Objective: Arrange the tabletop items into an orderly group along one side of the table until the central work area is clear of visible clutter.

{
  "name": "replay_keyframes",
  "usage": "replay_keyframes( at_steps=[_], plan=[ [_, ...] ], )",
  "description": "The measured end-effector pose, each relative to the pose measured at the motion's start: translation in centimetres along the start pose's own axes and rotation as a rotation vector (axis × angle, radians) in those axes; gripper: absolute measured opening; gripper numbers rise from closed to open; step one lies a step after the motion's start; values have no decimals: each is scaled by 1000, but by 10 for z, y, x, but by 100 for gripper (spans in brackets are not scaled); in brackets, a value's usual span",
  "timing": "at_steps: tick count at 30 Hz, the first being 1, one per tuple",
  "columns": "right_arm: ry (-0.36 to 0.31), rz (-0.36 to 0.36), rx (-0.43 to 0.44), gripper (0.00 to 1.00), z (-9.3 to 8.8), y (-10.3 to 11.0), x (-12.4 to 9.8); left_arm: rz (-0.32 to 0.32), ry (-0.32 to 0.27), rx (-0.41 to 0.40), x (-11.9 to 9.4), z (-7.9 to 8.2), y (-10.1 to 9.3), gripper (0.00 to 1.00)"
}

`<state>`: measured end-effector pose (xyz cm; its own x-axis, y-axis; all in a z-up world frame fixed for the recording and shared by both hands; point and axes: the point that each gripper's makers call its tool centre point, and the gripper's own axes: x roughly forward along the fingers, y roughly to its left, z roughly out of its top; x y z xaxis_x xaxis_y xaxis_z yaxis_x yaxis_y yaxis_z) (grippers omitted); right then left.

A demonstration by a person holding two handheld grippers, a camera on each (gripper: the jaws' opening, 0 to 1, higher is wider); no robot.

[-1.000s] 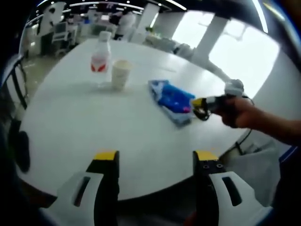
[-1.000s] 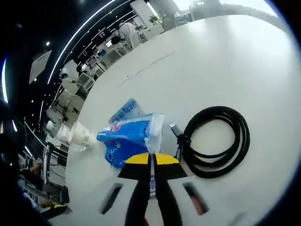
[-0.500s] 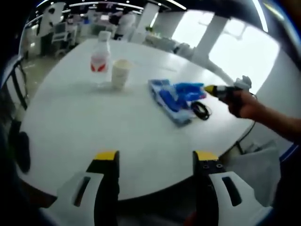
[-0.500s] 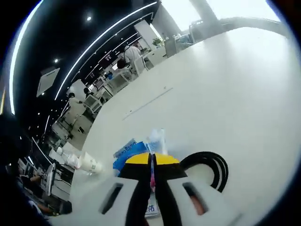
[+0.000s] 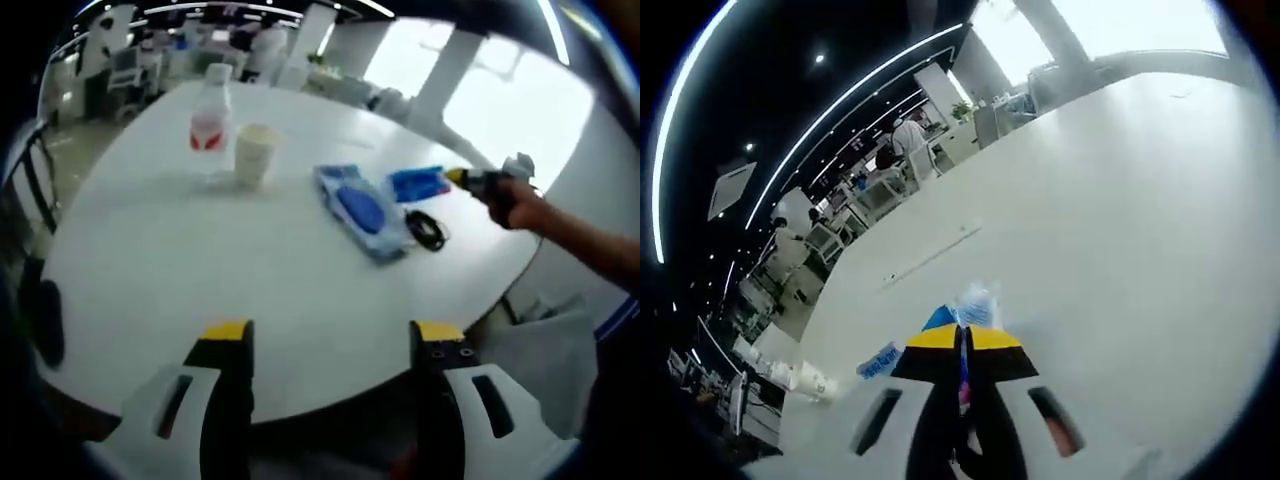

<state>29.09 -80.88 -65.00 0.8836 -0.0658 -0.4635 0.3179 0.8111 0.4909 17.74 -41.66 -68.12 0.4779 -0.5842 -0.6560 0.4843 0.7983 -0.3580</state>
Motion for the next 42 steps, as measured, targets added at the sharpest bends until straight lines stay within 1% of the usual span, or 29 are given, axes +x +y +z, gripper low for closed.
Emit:
replay_keyframes(
  at_steps=[3,8,9,11,15,18,22,25,26,27,31,37,39,42],
  plan=[
    [16,-19,-28,1,-3,-11,7,-2,7,6,1,-1,-1,60],
    [37,-31,-28,1,-8,-24,16,-4,17,9,1,-4,-3,60],
    [53,-33,-30,1,-9,-27,18,-4,19,10,2,-4,-2,60],
    [43,-46,-35,1,-5,-32,21,-3,22,13,2,-4,-2,60],
    [51,-46,-76,1,3,-35,25,-1,23,12,2,-5,-2,60],
    [55,-52,-78,1,7,-39,30,-1,24,13,2,-5,-2,60],
    [64,-66,-67,1,7,-44,35,3,27,15,1,-5,-2,60],
    [84,-67,-79,1,9,-55,55,8,22,6,1,-5,0,60],
    [90,-65,-87,1,10,-57,58,10,21,5,1,-4,1,60],
    [97,-65,-90,1,11,-62,68,11,20,4,1,-4,1,60],
    [109,-70,-85,1,12,-71,84,11,14,4,1,-3,0,60],
    [123,-77,-116,2,13,-76,98,13,17,8,1,-4,1,60],
    [134,-76,-118,2,11,-77,99,14,15,5,0,-3,1,60],
    [154,-88,-151,2,10,-81,99,13,5,-3,-1,-2,1,60]
  ],
)
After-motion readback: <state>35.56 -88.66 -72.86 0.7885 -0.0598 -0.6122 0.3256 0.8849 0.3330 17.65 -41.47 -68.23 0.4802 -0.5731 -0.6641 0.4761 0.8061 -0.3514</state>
